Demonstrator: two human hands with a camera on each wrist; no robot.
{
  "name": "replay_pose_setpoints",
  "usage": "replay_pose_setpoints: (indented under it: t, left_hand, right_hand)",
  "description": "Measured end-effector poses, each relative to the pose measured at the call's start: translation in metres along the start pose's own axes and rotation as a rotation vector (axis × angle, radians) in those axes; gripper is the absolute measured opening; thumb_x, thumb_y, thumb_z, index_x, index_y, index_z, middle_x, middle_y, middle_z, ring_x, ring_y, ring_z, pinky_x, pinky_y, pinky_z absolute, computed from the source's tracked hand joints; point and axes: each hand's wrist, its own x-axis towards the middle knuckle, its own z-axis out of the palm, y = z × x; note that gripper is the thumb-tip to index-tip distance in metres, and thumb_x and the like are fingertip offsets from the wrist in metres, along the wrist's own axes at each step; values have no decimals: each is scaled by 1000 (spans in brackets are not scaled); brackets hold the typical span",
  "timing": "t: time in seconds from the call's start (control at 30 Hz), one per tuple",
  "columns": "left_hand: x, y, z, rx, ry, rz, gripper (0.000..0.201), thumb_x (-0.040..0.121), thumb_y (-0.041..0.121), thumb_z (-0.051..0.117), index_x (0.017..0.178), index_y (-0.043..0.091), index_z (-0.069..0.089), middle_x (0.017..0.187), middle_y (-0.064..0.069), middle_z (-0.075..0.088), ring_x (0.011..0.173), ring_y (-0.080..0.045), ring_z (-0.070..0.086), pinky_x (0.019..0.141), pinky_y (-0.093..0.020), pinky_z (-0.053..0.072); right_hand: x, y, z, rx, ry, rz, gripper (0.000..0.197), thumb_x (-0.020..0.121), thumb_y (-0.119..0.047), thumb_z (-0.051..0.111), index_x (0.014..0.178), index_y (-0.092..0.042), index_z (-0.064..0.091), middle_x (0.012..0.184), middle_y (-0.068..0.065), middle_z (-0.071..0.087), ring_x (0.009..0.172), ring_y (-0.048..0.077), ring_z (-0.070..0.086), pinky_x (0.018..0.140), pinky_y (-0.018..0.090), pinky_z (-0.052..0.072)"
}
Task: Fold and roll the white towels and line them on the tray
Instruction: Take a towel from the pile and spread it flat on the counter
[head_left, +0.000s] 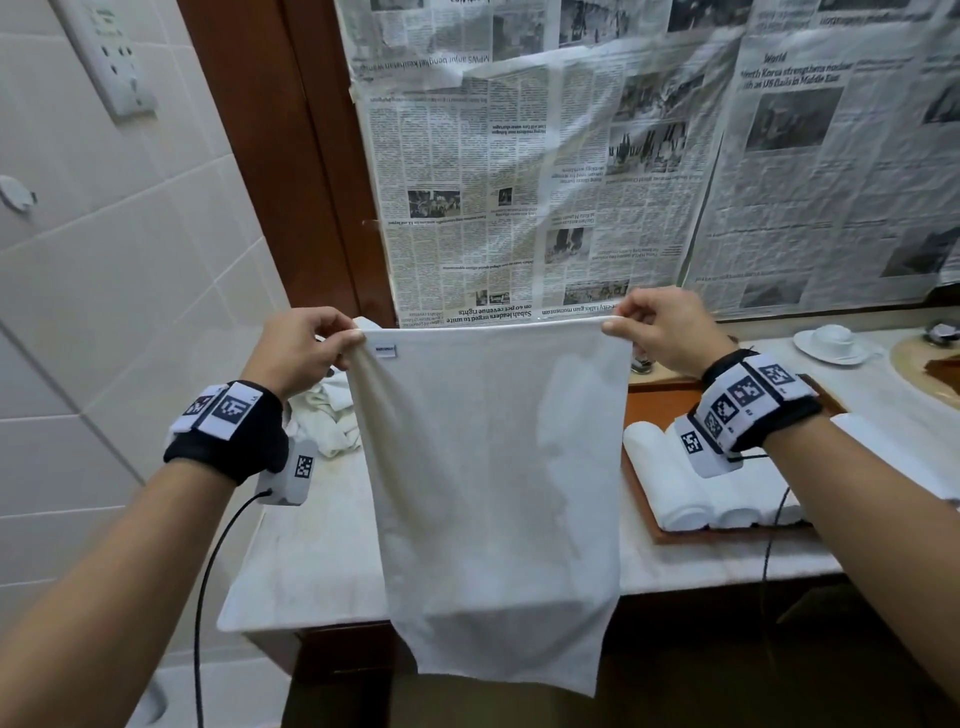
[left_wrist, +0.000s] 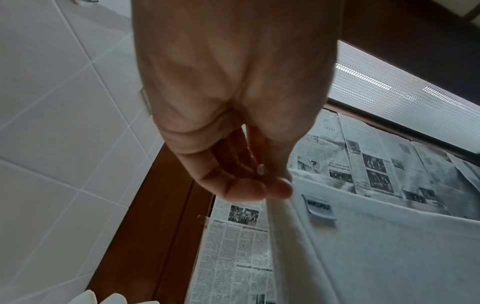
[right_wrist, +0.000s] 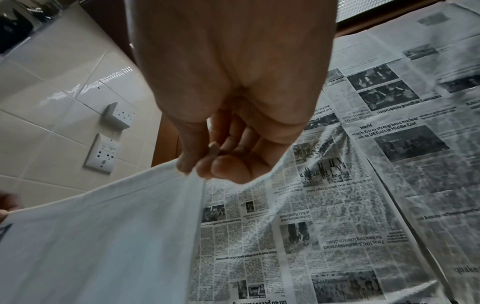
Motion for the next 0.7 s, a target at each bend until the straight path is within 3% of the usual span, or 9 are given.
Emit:
replay_pose_setpoints:
  t: [0.17,0.3,0.4,0.5,0.57,0.7]
  left_hand:
    - [14,-20,5,17,-78,19,5,93,13,67,89,13,71,78,-4,70,61,-7,68,58,-15,56]
    - [27,-36,16,96,-95,41,7,93,6,64,94,10,70,86,-6,68,68,-14,68,55,-8,49]
    - [42,-54,34,150,-86,27,7,93,9,65,93,14,70,90,-7,68,70,-18,69,64,-23,57]
    - [60,-75,55,159,-68,-15,4,93,17,66,90,16,68,83,-5,70,67,-20,68,74,-38,59]
    - [73,-88,72,169,-66,-59,7,93,23,65,87,19,66,79,-4,70,66,-22,68,75,-39,58]
    - [100,-115,112,222,-81,-154,9,97,26,58,91,19,61,74,-8,69,71,-29,64,75,-35,50]
  right_hand:
    - [10,2,15,-38,-35,57,17,89,-31,71,83,-16,66,59,2,68,54,25,66,58,41,58]
    - [18,7,31,20,-11,104,11,91,-24,69,87,-15,65,61,4,68,55,25,67,52,36,56]
    - [27,17,50,58,17,147,7,95,-19,65,90,-14,64,71,10,66,52,15,68,44,26,50]
    - [44,36,71,111,13,207,6,97,-17,61,93,-12,62,79,11,64,53,19,70,45,32,53]
    - [60,53,89,154,-3,249,6,98,-16,59,95,-12,61,82,8,61,57,21,71,48,36,55]
    - [95,93,126,252,-9,298,6,97,-14,59,95,-8,61,83,10,59,63,25,71,52,32,57]
